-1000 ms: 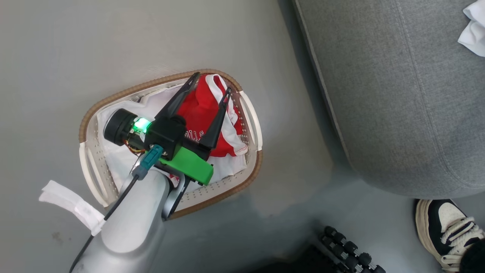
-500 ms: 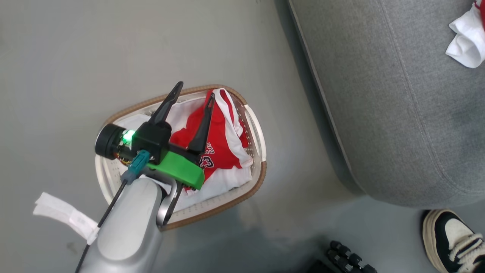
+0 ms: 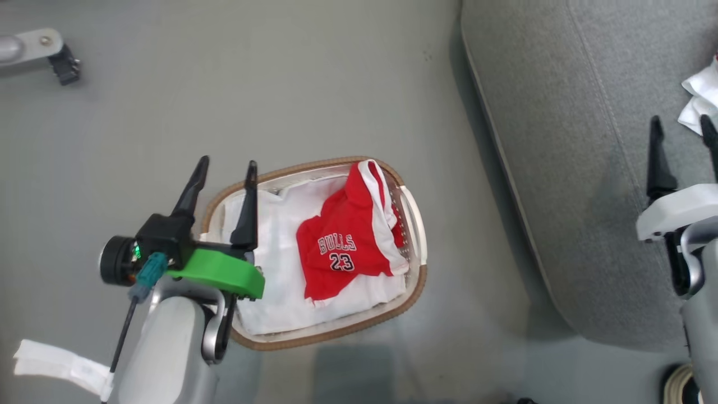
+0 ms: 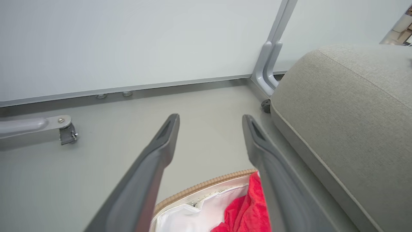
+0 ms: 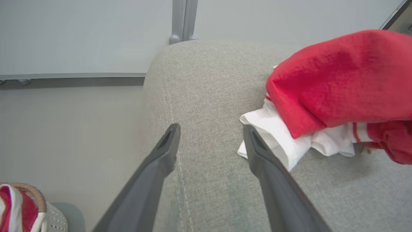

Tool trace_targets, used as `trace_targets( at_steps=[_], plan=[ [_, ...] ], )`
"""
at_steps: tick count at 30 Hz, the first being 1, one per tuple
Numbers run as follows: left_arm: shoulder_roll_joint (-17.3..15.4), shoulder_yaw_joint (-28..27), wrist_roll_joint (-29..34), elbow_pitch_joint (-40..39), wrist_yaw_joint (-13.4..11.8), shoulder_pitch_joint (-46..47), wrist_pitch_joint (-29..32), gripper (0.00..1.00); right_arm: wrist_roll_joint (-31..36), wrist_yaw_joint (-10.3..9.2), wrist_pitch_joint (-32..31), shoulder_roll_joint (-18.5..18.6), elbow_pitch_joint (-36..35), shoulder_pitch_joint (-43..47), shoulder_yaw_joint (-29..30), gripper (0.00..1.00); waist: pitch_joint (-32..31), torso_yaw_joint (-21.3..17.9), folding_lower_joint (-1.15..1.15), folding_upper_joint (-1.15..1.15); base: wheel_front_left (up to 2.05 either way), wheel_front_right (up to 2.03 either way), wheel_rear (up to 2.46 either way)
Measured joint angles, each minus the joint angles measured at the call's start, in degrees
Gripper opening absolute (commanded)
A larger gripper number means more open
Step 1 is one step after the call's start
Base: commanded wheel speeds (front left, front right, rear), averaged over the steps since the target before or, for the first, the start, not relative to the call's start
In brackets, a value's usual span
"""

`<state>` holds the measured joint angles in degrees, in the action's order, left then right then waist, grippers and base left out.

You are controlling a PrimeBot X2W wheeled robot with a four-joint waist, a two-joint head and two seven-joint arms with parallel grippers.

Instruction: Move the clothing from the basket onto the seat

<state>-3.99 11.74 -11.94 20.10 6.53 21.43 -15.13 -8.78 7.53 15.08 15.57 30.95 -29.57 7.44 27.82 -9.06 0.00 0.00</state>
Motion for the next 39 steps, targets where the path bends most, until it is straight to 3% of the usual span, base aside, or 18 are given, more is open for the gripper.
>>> trace_targets(
  at_steps=[14, 25, 39],
  plan=[
    [1.04, -8.98, 1.27, -1.05, -0.77, -5.31, 0.0, 1.0, -2.34, 0.0, 0.0, -6.17, -6.25, 2.14, -7.38, 1.0, -6.37, 7.27, 0.0, 0.0, 0.0, 0.0, 0.0],
    [1.1, -9.83, -0.12, -1.0, -2.26, -10.92, 0.0, 1.0, -2.35, 0.0, 0.0, -9.16, -7.5, 8.29, -10.62, 1.0, -12.34, 10.15, 0.0, 0.0, 0.0, 0.0, 0.0],
    [1.12, -9.79, -0.25, -3.14, -2.04, -19.34, 0.0, 1.0, -2.0, 0.0, 0.0, -10.4, -9.1, 18.61, -10.65, 1.0, -20.39, 11.61, 0.0, 0.0, 0.0, 0.0, 0.0]
  ],
)
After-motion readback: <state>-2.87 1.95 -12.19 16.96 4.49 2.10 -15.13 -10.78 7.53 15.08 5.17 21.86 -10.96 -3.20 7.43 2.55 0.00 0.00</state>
